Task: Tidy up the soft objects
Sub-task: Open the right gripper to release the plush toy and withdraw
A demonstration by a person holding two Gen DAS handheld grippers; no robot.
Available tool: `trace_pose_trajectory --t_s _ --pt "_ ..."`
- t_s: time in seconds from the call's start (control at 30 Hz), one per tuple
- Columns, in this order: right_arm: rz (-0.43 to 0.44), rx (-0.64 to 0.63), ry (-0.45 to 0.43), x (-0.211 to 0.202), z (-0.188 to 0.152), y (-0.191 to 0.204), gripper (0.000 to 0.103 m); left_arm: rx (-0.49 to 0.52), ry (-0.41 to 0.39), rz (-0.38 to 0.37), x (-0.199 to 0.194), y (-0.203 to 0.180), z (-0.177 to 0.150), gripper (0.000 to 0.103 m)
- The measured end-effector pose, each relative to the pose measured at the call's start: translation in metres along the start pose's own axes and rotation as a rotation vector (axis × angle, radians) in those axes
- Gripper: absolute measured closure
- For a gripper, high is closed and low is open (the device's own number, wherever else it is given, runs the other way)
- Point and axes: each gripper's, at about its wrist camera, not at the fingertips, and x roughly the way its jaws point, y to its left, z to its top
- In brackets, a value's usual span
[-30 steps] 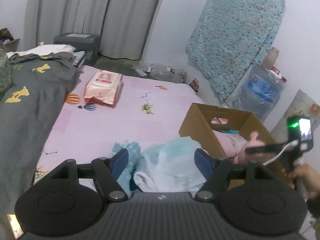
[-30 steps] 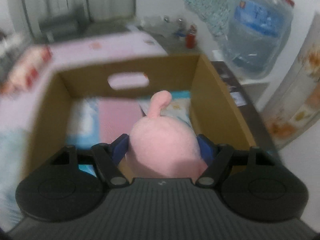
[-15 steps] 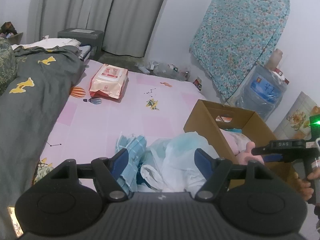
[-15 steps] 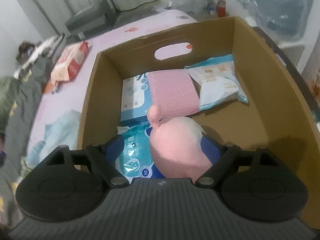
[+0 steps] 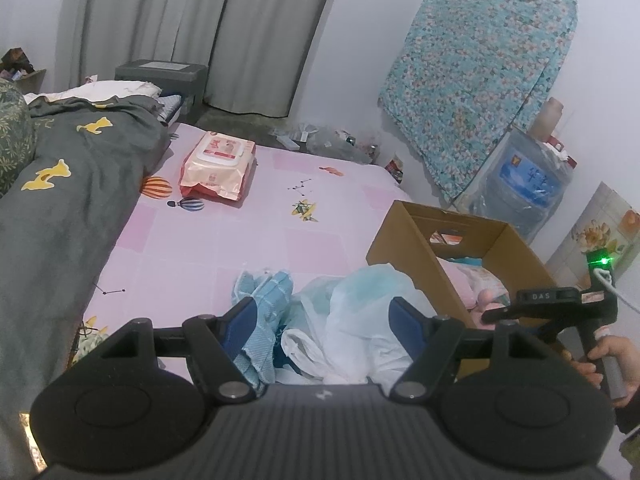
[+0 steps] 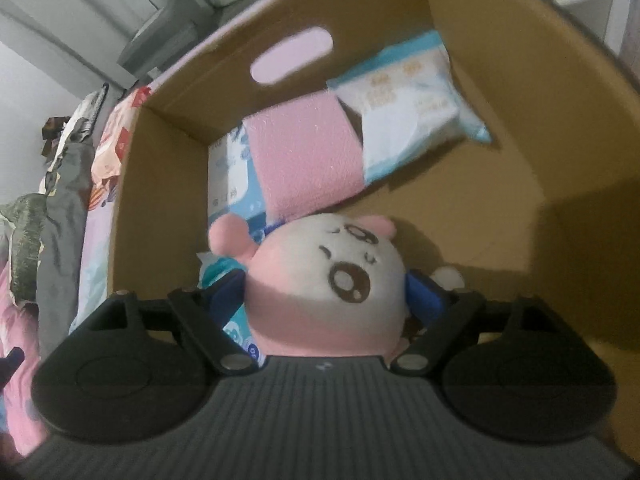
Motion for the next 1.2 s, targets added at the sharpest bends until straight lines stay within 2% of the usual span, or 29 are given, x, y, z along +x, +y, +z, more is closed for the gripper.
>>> trace_pose_trajectory --t_s 0.03,0.17,0.23,0.37,0.5,0.6,0.9,1.07,1.2 --pt "-0.013 -0.001 -0.007 -0.002 0.0 0.001 0.021 -0.003 0.001 0.001 0.0 0.0 0.0 0.029" --pt "-0.173 -0.003 -0.109 -0.014 -0.003 0.01 0.023 -0.006 0.002 0.003 0.0 0.0 0.001 0.029" --pt "-0.221 0.007 -0.141 -0.015 -0.003 0.012 0.022 -0.007 0.002 0.003 0.0 0.0 0.0 0.029" --pt "-0.23 0.038 -0.067 0.001 -0.004 0.014 0.016 -0.006 0.002 0.001 -0.001 0.001 0.0 0.029" --pt "-0.139 0.033 -0.06 -0.004 -0.008 0.018 0.014 -0.009 0.005 0.006 -0.002 0.004 -0.001 0.029" --pt "-0.104 0.028 -0.071 -0.016 -0.011 0.019 0.014 -0.015 0.005 0.006 -0.003 0.006 -0.002 0.029" --pt "-0.092 0.011 -0.182 -0.061 -0.022 0.021 0.014 -0.012 -0.005 0.033 -0.02 0.013 -0.01 0.029" --pt "0.047 -0.055 -0.238 -0.09 -0.038 0.054 0.014 0.019 -0.02 0.104 -0.045 0.028 -0.024 0.024" --pt "0.174 -0.147 -0.231 -0.096 -0.048 0.094 0.014 0.033 -0.009 0.157 -0.063 0.043 -0.037 0.021"
